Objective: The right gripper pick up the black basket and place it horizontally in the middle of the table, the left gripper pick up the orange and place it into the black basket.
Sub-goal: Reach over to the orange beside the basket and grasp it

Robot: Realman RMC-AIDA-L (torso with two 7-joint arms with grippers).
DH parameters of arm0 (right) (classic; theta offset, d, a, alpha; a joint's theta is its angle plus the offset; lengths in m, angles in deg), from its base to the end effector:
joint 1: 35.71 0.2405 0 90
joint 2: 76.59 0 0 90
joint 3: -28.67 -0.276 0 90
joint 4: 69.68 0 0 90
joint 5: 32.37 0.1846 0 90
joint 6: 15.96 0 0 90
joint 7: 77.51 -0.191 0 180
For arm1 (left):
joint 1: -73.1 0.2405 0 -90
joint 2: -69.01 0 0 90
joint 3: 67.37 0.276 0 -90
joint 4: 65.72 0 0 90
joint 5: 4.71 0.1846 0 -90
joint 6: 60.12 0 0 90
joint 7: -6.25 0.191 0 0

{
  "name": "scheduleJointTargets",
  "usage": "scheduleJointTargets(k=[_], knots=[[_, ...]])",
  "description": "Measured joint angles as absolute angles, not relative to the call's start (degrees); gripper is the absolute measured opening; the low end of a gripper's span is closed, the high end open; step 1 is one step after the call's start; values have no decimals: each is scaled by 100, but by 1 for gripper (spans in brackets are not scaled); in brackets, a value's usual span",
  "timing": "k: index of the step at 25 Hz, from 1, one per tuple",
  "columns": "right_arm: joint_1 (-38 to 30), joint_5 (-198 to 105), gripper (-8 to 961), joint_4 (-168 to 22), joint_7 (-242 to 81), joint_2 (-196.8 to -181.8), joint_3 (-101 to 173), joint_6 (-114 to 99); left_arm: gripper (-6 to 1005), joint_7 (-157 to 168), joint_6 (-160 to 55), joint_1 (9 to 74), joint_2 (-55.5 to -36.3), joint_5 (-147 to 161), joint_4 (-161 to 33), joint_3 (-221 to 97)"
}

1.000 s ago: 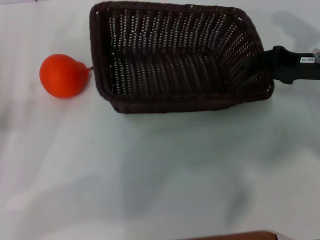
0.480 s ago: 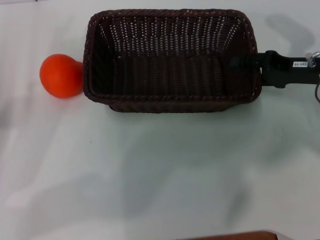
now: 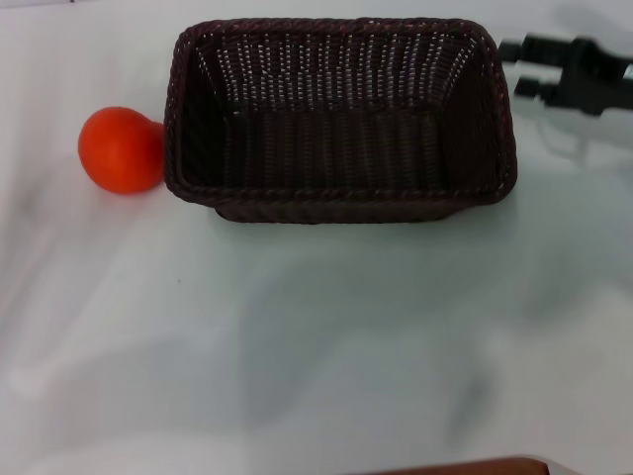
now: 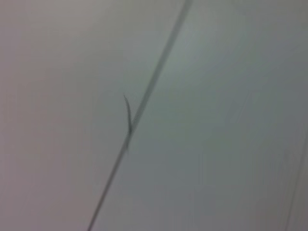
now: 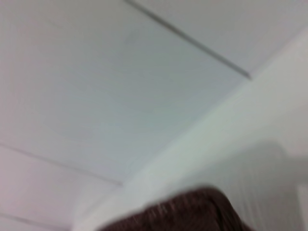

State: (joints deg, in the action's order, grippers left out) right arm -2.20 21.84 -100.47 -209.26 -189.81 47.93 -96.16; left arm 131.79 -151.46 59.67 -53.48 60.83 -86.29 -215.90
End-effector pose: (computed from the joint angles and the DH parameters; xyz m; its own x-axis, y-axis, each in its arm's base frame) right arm 0.3036 0.3804 0.0040 0.0688 0.7965 0.6007 0.9736 0.0777 -0.2145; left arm -0.3047 0.2989 0.0388 0.3368 -0.1269 0.9330 0.8310 -0.4258 -0.3579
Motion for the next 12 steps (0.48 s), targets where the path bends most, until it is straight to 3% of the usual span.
scheduleJointTargets(k=[4, 12], knots=[[-356, 3202, 807, -10022, -20414, -18957, 4791, -9613, 752, 13180, -14657, 5992, -5293, 6478, -8767, -21462], [-334, 3993, 804, -9983, -19753, -19118, 4836, -9577, 731, 13431, -13276, 5753, -5415, 6933, -8939, -20916]])
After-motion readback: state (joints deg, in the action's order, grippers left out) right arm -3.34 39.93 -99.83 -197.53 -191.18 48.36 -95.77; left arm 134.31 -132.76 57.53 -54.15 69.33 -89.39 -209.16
